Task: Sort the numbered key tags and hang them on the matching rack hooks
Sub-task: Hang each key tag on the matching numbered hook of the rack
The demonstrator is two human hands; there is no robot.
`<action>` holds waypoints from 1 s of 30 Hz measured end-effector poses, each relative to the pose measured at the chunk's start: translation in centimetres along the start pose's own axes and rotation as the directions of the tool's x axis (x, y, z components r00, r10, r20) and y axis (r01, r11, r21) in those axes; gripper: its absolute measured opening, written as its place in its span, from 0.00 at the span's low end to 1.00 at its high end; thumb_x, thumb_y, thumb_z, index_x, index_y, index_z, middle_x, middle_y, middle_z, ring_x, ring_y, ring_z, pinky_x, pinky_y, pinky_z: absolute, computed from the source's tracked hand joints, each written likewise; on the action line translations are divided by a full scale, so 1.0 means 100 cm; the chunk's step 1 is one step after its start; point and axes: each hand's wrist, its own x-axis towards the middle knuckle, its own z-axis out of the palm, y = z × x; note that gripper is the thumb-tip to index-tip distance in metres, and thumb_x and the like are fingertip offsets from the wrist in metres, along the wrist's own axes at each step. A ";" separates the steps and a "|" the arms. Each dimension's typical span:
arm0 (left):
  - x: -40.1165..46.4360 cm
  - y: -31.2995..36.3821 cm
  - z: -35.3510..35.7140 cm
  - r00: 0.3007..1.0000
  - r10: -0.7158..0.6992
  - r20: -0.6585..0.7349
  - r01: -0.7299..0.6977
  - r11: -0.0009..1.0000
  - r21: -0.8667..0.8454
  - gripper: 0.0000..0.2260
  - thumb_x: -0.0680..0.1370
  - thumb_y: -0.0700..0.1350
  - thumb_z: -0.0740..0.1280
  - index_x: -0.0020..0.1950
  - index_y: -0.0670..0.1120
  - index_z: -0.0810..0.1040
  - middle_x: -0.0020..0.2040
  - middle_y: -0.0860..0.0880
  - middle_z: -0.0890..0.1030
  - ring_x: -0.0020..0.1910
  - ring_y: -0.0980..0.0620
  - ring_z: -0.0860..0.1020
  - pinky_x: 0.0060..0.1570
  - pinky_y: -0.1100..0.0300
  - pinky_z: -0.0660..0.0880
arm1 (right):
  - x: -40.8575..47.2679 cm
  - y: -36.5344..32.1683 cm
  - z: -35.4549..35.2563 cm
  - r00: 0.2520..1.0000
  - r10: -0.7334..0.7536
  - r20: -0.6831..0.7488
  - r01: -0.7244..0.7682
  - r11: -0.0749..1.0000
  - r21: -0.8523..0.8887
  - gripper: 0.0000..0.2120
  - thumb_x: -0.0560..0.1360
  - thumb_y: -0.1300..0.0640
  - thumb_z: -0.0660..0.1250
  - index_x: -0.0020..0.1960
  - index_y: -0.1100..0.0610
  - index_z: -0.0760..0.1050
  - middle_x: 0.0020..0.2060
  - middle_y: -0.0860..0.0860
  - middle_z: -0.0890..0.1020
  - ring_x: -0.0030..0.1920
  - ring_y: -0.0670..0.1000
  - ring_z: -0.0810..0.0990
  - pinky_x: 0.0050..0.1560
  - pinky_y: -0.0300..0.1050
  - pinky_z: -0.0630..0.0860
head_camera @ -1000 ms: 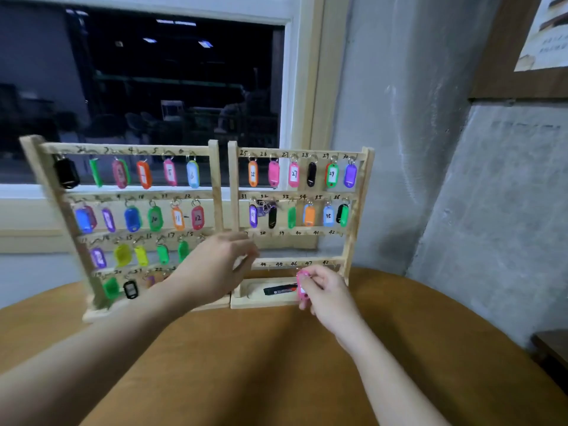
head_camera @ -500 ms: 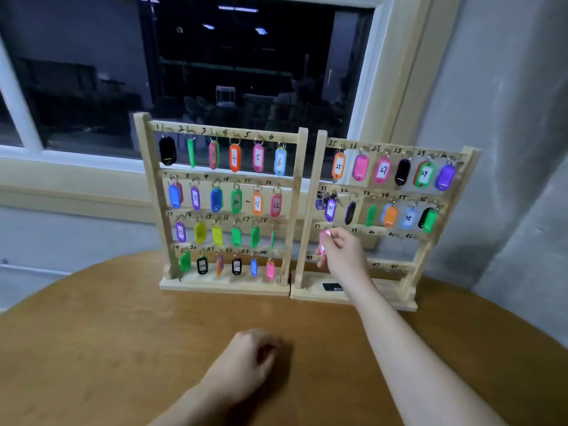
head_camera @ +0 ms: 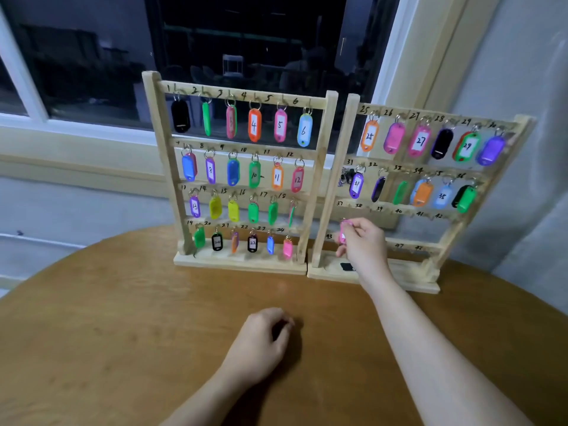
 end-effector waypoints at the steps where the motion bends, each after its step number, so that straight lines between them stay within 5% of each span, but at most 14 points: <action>1: 0.000 -0.001 0.000 1.000 0.001 0.001 -0.001 1.000 0.000 0.05 0.78 0.44 0.66 0.46 0.50 0.82 0.44 0.60 0.83 0.48 0.65 0.79 0.51 0.73 0.70 | -0.002 0.000 0.000 1.000 -0.004 0.001 0.004 1.000 0.017 0.07 0.82 0.60 0.63 0.48 0.60 0.78 0.38 0.58 0.82 0.24 0.50 0.75 0.34 0.46 0.73; 11: -0.001 -0.003 0.002 1.000 0.017 0.007 -0.017 0.999 0.027 0.05 0.78 0.44 0.66 0.47 0.52 0.82 0.46 0.61 0.83 0.48 0.64 0.79 0.52 0.71 0.71 | 0.000 -0.017 -0.007 0.988 -0.143 -0.052 0.145 0.989 0.041 0.08 0.83 0.59 0.63 0.50 0.62 0.76 0.35 0.53 0.79 0.23 0.51 0.74 0.33 0.46 0.73; 18: 0.000 -0.003 0.002 0.999 0.028 0.015 -0.028 0.999 0.028 0.05 0.78 0.45 0.65 0.47 0.52 0.81 0.46 0.60 0.82 0.49 0.63 0.79 0.53 0.66 0.74 | 0.005 -0.009 -0.005 0.996 -0.080 -0.041 0.080 0.997 0.005 0.07 0.82 0.59 0.63 0.48 0.60 0.77 0.36 0.55 0.81 0.22 0.48 0.74 0.30 0.38 0.72; 23: -0.001 -0.003 0.002 0.999 0.028 0.022 -0.028 0.999 0.030 0.05 0.78 0.45 0.65 0.46 0.52 0.81 0.45 0.60 0.82 0.48 0.62 0.79 0.52 0.66 0.74 | 0.004 0.003 -0.004 1.000 -0.028 -0.003 0.028 0.999 0.019 0.09 0.83 0.55 0.64 0.48 0.58 0.78 0.38 0.56 0.83 0.25 0.51 0.75 0.35 0.47 0.75; 30: 0.000 -0.003 0.001 0.999 0.012 0.038 -0.014 0.998 0.054 0.06 0.79 0.46 0.65 0.48 0.52 0.81 0.47 0.60 0.82 0.48 0.63 0.78 0.52 0.69 0.73 | -0.010 0.019 -0.014 0.997 0.048 0.066 -0.046 0.998 -0.034 0.12 0.84 0.53 0.62 0.49 0.59 0.80 0.35 0.53 0.80 0.28 0.52 0.77 0.26 0.37 0.69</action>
